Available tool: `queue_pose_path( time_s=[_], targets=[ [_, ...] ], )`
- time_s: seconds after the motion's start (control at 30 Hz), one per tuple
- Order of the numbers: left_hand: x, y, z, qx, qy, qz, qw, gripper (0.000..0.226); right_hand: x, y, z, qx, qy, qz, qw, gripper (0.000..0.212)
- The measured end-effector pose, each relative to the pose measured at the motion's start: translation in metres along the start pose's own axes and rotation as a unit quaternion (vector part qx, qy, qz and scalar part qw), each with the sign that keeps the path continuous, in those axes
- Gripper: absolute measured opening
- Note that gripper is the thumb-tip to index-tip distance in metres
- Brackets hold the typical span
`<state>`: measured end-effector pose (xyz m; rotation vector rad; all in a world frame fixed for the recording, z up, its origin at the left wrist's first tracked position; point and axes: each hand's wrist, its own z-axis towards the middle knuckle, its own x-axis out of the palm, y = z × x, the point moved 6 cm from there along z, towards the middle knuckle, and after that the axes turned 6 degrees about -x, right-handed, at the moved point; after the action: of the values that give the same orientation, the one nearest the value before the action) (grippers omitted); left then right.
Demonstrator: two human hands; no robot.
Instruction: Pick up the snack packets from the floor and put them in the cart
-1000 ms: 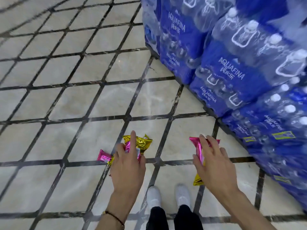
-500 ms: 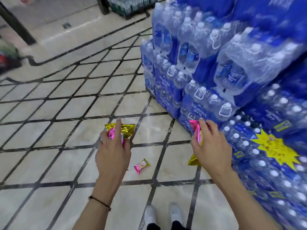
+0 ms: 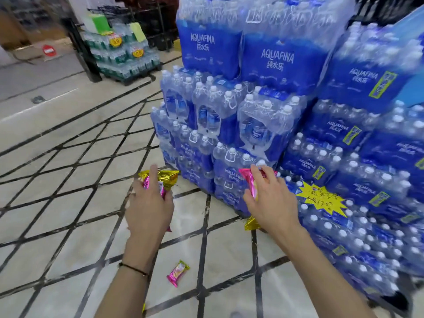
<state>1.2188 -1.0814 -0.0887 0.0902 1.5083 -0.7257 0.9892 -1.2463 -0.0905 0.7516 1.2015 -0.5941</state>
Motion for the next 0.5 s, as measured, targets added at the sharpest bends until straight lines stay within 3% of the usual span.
queue_pose_path(
  time_s=[0.27,0.5],
  targets=[
    [0.005,-0.062,-0.013,0.155,0.054,-0.026,0.986,0.079,-0.034,-0.023,-0.066,0.135,-0.035,-0.049,0.989,0.062],
    [0.015,-0.133,-0.076,0.276,0.103,-0.055,0.954,0.08,-0.069,-0.061,-0.156,0.254,-0.042,-0.097,0.961,0.062]
  ],
)
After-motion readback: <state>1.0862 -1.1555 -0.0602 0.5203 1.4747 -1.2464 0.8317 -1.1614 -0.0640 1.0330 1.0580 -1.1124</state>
